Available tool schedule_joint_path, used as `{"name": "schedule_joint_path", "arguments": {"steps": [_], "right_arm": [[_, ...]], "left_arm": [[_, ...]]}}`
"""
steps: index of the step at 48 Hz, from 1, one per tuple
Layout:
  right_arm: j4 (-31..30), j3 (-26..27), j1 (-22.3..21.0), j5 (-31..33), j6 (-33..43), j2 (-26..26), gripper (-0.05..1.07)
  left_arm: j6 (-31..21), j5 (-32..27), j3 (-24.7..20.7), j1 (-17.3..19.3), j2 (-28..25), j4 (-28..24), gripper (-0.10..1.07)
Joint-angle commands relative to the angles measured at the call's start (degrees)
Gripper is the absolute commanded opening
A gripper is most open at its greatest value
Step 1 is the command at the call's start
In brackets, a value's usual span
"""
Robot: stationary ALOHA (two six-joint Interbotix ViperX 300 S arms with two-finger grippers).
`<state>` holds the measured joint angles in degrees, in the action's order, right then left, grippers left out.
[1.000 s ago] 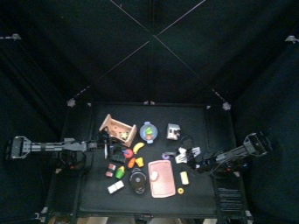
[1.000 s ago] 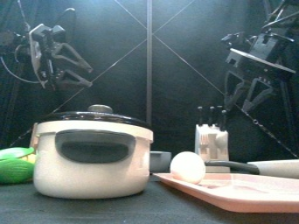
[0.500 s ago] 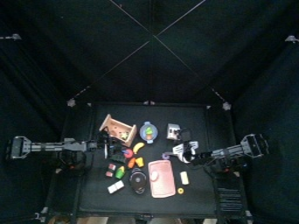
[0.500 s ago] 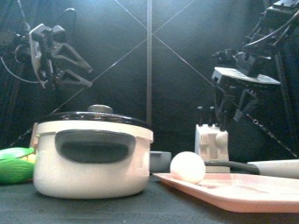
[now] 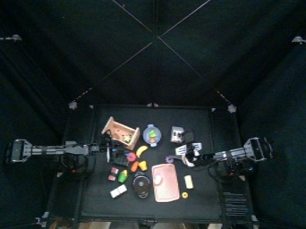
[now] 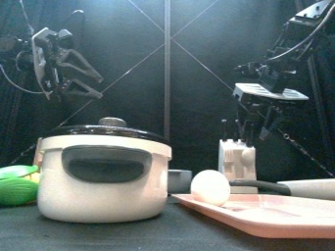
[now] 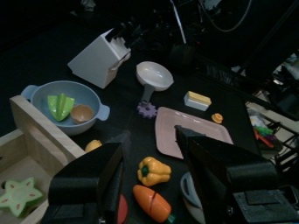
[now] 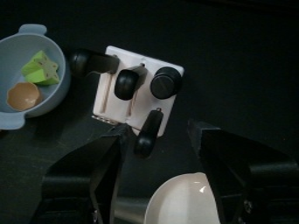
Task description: Grab pairing knife
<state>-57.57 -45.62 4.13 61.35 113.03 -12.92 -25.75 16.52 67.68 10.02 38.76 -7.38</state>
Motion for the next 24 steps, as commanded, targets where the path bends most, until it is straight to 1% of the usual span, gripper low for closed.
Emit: {"name": "schedule_joint_path", "arguments": {"steps": [1, 6, 17, 24], "right_arm": [[-0.4, 1.6, -0.5, 0.1, 0.2, -0.4, 0.87], [-0.4, 1.8, -0.6, 0.1, 0.2, 0.2, 0.81], [-0.4, 2.1, -0.7, 0.1, 0.2, 0.6, 0.60], [-0.4, 2.5, -0.9, 0.1, 0.1, 0.6, 0.51]], "left_arm": [[0.1, 0.4, -0.7, 0.2, 0.0, 0.0, 0.84], [0.1, 0.3, -0.7, 0.2, -0.1, 0.0, 0.84], [0.1, 0.3, -0.4, 0.2, -0.1, 0.0, 0.84], [0.1, 0.3, -0.1, 0.2, -0.1, 0.0, 0.84]]}}
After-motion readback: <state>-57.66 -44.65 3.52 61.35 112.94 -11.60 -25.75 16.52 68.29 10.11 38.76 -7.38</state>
